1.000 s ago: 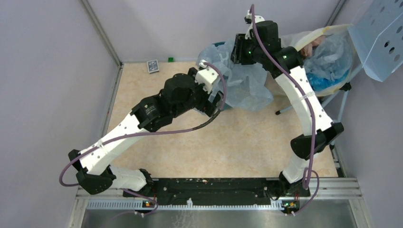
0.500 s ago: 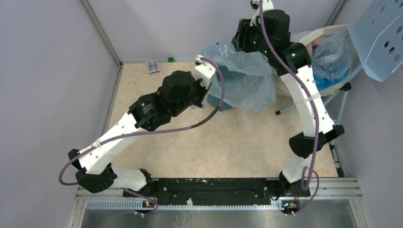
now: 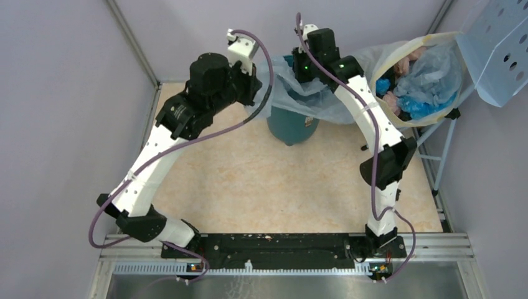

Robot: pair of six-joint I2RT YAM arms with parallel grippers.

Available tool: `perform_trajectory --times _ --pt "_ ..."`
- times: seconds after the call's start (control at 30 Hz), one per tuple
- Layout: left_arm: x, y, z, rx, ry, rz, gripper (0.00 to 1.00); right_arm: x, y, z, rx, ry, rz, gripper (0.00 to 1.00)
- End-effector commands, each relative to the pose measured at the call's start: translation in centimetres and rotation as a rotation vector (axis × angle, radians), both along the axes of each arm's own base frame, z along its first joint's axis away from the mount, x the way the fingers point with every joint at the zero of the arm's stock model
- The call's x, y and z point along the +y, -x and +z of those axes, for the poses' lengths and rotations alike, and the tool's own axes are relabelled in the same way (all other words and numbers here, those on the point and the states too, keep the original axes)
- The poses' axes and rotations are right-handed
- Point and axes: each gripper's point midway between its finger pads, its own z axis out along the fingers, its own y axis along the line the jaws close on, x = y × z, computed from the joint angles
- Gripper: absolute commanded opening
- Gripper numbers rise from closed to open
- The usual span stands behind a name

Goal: Put the trash bags into the trash bin

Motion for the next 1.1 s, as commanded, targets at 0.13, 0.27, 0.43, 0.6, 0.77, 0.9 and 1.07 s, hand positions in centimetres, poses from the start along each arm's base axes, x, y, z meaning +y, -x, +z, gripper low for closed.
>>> perform_trajectory --times 0.13,0.27,0.43,0.6,0.77,0.9,1.07 --pt "-2.3 -5.1 -0.3 0.115 0.121 -0.131 0.00 -1.6 -2.9 -0.9 -0.005 0.045 -0.086 0.09" --pt "-3.1 -7.2 -1.4 0.153 0.157 -0.152 0.00 -2.8 -2.4 4.1 -0.099 0.002 -0.098 0.23" --pt "-2.8 -9.5 -2.4 0.205 0.196 -0.129 0.00 -4.5 1.1 9.3 -0.196 -0.044 -0.079 0.39" --pt "-2.1 -10.1 -3.1 0.257 0.212 -0.121 0.00 -7.0 6.9 14.8 -0.288 -0.089 -0.064 0.60" --pt "-0.9 -9.6 -2.1 0.260 0.237 -0.110 0.00 -8.8 11.0 15.6 -0.296 -0.101 -0.065 0.72" --pt "-0.6 -9.3 -1.8 0.268 0.252 -0.119 0.00 -10.0 13.4 13.5 -0.262 -0.091 -0.070 0.74" --pt "-0.6 -9.0 -1.5 0.277 0.268 -0.135 0.00 -11.0 13.3 10.0 -0.184 -0.031 -0.119 0.75"
